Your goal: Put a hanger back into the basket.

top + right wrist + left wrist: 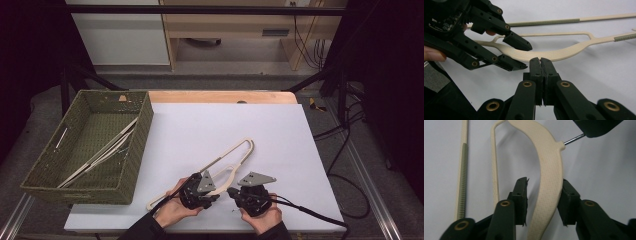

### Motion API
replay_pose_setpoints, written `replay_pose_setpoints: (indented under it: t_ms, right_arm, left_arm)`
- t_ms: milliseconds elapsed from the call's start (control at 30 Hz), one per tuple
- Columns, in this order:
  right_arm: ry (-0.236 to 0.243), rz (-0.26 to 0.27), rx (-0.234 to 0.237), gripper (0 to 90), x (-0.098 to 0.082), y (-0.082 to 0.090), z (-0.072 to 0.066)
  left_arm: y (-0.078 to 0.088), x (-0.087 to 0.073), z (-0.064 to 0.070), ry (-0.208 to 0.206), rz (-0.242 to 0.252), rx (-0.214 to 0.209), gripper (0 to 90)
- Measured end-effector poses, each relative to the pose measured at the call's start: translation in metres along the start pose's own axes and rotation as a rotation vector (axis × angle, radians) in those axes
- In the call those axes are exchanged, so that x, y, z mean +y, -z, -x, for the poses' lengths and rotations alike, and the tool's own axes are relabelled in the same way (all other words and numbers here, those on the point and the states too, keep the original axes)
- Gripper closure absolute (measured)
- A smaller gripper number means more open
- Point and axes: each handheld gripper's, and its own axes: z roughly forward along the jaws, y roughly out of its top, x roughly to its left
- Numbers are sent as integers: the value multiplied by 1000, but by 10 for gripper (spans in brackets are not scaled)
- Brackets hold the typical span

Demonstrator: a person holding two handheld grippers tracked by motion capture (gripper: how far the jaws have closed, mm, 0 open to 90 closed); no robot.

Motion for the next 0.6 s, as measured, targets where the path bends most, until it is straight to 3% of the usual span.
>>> replay_pose_setpoints:
  t_ms: [100, 233, 300, 467, 600]
  right_arm:
    - [23, 5, -10, 896, 1, 1, 0]
    - [23, 10, -5, 896, 2, 3, 0]
    - [0, 8, -10, 894, 3, 4, -1]
    - [23, 29, -2, 886, 3, 6, 0]
    - [44, 87, 6, 782, 4, 13, 3]
  left_arm:
    - [0, 1, 1, -12, -6, 4, 687]
    - [1, 6, 6, -47, -15, 44, 702]
    - [2, 6, 7, -54, -18, 49, 709]
    - [5, 8, 9, -78, -21, 68, 723]
    - [10, 8, 9, -80, -14, 76, 733]
